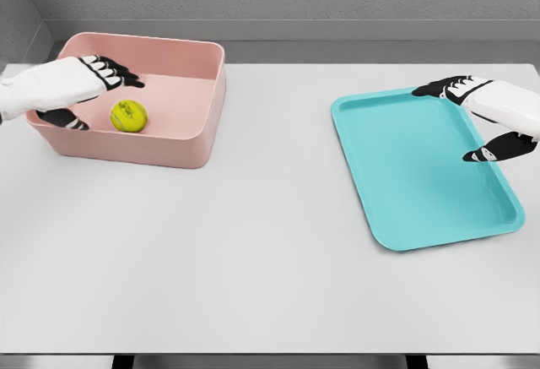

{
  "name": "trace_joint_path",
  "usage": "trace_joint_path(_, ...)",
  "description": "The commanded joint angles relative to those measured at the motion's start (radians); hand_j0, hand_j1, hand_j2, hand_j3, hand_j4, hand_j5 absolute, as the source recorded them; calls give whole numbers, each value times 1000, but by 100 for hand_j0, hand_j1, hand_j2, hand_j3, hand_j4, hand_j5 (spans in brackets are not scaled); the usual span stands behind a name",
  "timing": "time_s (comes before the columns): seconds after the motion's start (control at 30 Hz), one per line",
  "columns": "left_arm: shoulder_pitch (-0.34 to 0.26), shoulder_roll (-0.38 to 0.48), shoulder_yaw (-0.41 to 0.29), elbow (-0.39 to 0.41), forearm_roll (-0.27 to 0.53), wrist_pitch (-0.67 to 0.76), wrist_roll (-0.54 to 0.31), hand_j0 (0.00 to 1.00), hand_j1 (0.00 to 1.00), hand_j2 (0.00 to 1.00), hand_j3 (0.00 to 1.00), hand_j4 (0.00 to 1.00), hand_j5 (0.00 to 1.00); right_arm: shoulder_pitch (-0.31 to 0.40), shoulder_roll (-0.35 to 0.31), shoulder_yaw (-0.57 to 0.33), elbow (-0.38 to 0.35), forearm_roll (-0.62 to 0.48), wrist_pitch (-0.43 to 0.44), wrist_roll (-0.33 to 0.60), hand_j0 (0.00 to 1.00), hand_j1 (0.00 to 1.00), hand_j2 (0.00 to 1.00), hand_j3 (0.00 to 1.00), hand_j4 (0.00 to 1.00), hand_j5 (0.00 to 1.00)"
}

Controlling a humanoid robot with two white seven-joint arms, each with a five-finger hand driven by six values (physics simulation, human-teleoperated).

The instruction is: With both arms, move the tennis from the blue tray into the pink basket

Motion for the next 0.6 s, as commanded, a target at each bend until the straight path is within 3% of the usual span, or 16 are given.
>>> trace_joint_path(0.0, 9, 82, 54, -106, 92, 2, 1, 100, 100, 100, 100, 100, 100, 0, -1, 0, 0, -5, 2, -1, 100, 100, 100, 100, 100, 100)
trace_joint_path(0.1, 142, 128, 177, -157, 137, 2, 3, 100, 100, 100, 100, 100, 100, 0, -1, 0, 0, -5, 2, -1, 100, 100, 100, 100, 100, 100)
trace_joint_path(0.13, 162, 129, 192, -175, 141, 2, 1, 100, 100, 100, 100, 100, 100, 0, -1, 0, 0, -5, 2, -1, 100, 100, 100, 100, 100, 100)
trace_joint_path(0.27, 167, 125, 194, -208, 141, 2, -6, 100, 100, 100, 100, 100, 100, 0, -1, 0, 0, -5, 2, -1, 100, 100, 100, 100, 100, 100)
trace_joint_path(0.33, 216, 126, 194, -212, 141, 2, -6, 100, 100, 100, 100, 100, 100, 0, -1, 0, 0, -5, 2, -1, 100, 100, 100, 100, 100, 100)
trace_joint_path(0.57, 217, 120, 196, -246, 140, 2, -8, 100, 100, 100, 100, 100, 100, 0, -1, 0, 0, -5, 2, -1, 100, 100, 100, 100, 100, 100)
